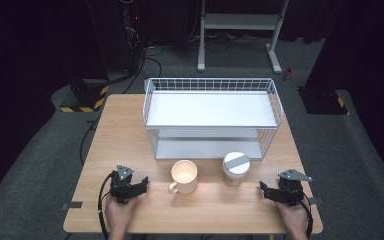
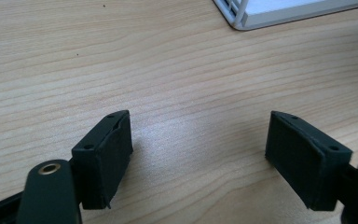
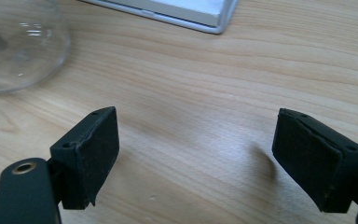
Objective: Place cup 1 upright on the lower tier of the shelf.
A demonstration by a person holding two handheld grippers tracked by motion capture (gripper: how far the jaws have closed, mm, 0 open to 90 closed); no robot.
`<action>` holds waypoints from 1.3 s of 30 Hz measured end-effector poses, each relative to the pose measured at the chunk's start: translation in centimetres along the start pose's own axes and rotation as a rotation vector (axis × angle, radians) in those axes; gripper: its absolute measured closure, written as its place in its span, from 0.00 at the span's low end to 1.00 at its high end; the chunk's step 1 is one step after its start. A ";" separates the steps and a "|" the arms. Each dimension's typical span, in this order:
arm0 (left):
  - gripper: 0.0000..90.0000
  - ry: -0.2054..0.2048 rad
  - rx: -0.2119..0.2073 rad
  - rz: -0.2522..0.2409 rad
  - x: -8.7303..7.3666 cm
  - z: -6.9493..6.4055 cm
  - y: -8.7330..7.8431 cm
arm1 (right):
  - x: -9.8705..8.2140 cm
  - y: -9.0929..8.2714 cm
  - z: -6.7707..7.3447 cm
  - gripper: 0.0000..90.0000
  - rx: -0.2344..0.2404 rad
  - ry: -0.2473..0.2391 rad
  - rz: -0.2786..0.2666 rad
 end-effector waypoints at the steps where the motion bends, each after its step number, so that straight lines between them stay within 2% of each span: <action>1: 0.26 0.000 0.000 0.000 0.0 0.0 0.0 | 0.0 0.0 0.2 0.16 0.003 0.002 0.002; 4: 0.26 0.000 0.000 0.000 0.0 0.0 0.0 | 0.0 -0.2 0.8 0.16 0.023 -0.013 -0.010; 24: 0.26 0.000 0.000 0.000 0.0 0.0 0.0 | 0.4 -0.4 3.4 0.16 0.075 -0.072 -0.035; 39: 0.26 0.001 0.000 -0.001 0.0 0.0 0.0 | 1.6 -0.4 5.8 0.15 0.141 -0.110 -0.070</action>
Point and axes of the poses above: each handheld gripper's, and its own axes: y roughly forward along the jaws, x roughly out of its top, z roughly to its left, the point moved 5 cm from there along y, roughly forward along the jaws, and after that the axes turned 8 degrees about -y, right-handed, at the moved point
